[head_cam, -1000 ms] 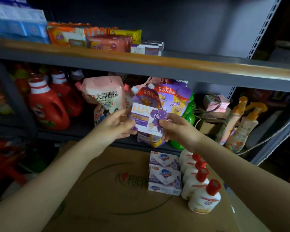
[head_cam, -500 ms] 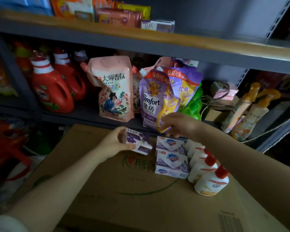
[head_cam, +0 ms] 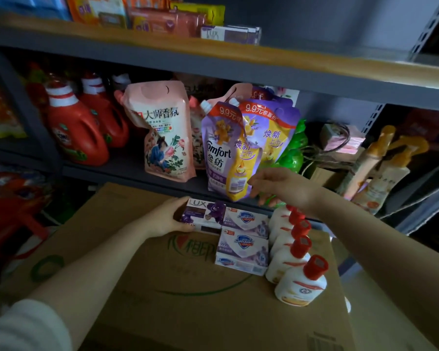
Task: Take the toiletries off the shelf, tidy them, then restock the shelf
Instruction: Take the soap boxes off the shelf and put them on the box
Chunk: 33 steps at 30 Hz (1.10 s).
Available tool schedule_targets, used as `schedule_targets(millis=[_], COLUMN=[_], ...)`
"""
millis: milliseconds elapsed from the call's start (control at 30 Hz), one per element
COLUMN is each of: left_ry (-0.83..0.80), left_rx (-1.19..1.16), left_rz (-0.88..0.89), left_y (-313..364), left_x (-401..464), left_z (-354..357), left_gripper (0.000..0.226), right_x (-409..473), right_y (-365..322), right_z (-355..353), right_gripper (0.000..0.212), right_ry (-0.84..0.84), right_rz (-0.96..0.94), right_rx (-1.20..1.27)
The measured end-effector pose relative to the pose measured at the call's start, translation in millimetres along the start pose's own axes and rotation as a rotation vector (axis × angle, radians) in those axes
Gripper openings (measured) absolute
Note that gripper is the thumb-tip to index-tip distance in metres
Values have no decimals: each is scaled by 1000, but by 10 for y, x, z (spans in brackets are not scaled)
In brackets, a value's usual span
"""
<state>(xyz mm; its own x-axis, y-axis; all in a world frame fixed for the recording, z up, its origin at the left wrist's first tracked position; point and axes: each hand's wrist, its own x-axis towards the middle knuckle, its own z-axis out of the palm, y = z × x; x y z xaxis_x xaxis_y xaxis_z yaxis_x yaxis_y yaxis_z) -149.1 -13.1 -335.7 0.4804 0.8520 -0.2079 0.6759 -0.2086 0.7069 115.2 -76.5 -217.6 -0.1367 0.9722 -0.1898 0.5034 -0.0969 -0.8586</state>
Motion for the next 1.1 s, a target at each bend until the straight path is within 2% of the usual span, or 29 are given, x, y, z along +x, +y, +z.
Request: schedule_targets(millis=[167,267,333,400,500,600,700,800,867,900,1033,1100], left_ry=[13,228,386,501,642,772,843,826,786,776,765,761], left_rx=[85,118,223,338,560,777,911,998,1032,1033,972,925], left_rz=[-61,74,214,321,414,455,433,443,476,511,660,718], left_y=[166,496,748,971,1210,1391,1468,1436,1412,1402,1367,1341], left_x=[-180,-330,-403,-448,-411,-277,-115,41,116,139,207,250], left_z=[-23,-220,-422,-645,-991,-1373,-1787,-2125,-2254,-2290,-2378,-2415], left_gripper=[99,72,51,40,46,65,81,85,87,87,85,85], right_x=[48,61,85,123,202,284,386,512,653,736,1110,1267], right_y=[-72,-226,-355,-498,-745,-1005,-1285,-1597,-1810,-1909,-2234,-2319], right_z=[-69,-112,-128,-117,-67,-87,-174,-252,-314,-349,-452,-475], right_gripper=[17,14,11,8,9,14,13,18,24,27,36,38], right_ry=[-44,-62,-56,-13,119,297,530,821,925,917,741,637], right_rz=[-49,-139,-224,-323,-472,-562,-631,-704,-682,-630,-252,-124], right_rx=[-15,19,30,10,47,33,-101,-329,-555,-647,-748,-799])
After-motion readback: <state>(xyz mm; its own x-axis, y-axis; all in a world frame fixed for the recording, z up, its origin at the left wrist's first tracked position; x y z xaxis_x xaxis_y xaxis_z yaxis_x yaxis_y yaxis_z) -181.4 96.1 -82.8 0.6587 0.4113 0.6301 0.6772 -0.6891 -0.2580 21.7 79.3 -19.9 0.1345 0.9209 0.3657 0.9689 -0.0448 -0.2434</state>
